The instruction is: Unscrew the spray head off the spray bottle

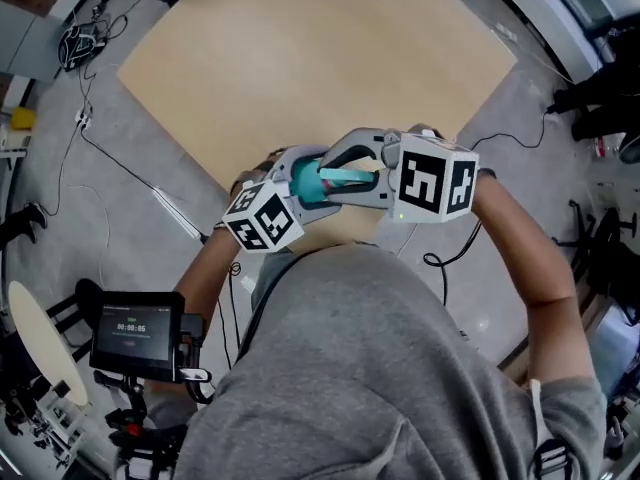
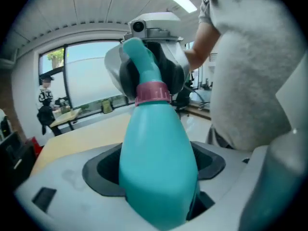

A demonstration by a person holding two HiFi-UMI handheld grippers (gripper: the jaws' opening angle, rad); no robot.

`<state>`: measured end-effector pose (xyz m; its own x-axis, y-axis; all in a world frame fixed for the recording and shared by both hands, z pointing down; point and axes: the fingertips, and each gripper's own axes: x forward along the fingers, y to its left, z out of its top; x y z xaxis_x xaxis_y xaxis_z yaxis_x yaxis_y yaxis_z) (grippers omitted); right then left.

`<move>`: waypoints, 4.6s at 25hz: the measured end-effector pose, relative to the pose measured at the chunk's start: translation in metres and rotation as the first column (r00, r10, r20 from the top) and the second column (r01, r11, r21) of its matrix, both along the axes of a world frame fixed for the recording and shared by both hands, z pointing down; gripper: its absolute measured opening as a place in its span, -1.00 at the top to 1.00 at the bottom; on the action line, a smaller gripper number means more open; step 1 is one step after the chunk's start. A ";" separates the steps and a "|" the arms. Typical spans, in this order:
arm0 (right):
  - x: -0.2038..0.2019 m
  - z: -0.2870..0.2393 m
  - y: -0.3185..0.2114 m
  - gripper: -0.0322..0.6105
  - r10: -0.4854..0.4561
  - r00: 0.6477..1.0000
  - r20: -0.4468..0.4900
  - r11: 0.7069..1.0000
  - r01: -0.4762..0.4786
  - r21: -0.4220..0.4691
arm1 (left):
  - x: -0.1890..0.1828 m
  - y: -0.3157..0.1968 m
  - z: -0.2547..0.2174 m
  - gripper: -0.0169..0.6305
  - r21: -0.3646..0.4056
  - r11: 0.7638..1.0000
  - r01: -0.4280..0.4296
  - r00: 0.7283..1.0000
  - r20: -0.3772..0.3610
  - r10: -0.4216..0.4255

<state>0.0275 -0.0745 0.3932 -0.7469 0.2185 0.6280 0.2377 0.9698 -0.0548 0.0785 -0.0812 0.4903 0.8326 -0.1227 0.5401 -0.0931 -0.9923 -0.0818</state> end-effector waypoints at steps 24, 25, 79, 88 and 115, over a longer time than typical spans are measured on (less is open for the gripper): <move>-0.017 -0.029 -0.114 -0.23 0.891 0.312 0.331 0.425 -0.829 -0.364 | -0.053 -0.118 -0.029 -0.25 0.322 0.702 0.635 0.754 -0.062 -0.654; -0.013 -0.027 -0.115 0.15 0.891 0.317 0.325 0.425 -0.835 -0.351 | -0.048 -0.118 -0.030 -0.25 0.328 0.708 0.626 0.762 -0.061 -0.645; -0.004 -0.045 -0.108 -0.07 0.940 0.334 0.064 0.208 -0.417 -0.885 | -0.088 -0.126 -0.037 -0.25 0.671 0.579 0.464 0.729 0.083 -0.680; -0.004 -0.028 -0.094 0.48 0.857 0.490 0.159 0.461 -0.592 -0.660 | -0.054 -0.106 -0.048 -0.25 0.506 0.712 0.486 0.848 -0.077 -0.524; 0.056 -0.044 -0.123 0.49 0.850 0.505 0.152 0.508 -0.706 -0.494 | -0.057 -0.134 0.137 -0.25 -0.114 0.828 0.549 0.797 -0.228 -0.560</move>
<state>0.0838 -0.1977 0.3495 -0.8435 -0.4345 0.3158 -0.5371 0.6866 -0.4900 0.0214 -0.2152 0.6271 0.7325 -0.5862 0.3463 -0.6396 -0.7668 0.0549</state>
